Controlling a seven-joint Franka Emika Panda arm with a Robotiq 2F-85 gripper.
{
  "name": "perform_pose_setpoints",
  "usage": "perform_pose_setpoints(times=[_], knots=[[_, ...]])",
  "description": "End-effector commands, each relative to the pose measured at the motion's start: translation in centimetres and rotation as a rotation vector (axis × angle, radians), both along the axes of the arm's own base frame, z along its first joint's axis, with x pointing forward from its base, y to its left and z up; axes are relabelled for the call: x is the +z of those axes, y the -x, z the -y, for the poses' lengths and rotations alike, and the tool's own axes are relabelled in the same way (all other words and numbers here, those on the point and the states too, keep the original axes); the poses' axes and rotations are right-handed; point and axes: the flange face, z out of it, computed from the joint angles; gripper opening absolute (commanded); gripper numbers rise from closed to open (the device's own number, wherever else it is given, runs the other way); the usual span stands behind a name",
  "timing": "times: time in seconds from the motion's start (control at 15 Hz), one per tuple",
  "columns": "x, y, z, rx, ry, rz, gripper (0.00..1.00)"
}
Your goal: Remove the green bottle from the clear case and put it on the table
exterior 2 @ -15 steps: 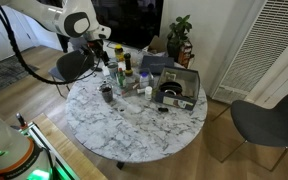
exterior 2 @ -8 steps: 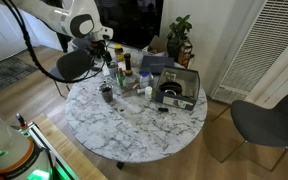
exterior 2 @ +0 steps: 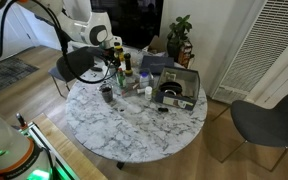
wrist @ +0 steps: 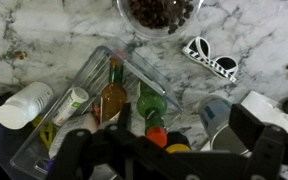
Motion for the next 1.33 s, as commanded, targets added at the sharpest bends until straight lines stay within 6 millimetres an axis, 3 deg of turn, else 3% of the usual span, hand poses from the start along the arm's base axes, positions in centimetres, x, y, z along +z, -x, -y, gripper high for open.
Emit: perform_pose_setpoints(times=[0.0,0.73,0.93,1.27], knots=[[-1.8,-2.4,0.2,0.043,0.023,-0.005,1.0],[-5.4,-5.9,0.9,0.037,0.026,-0.019,1.0],[-5.9,-6.4,1.2,0.032,0.026,-0.024,0.85],[-6.7,-6.9,1.3,0.03,0.03,-0.037,0.71]])
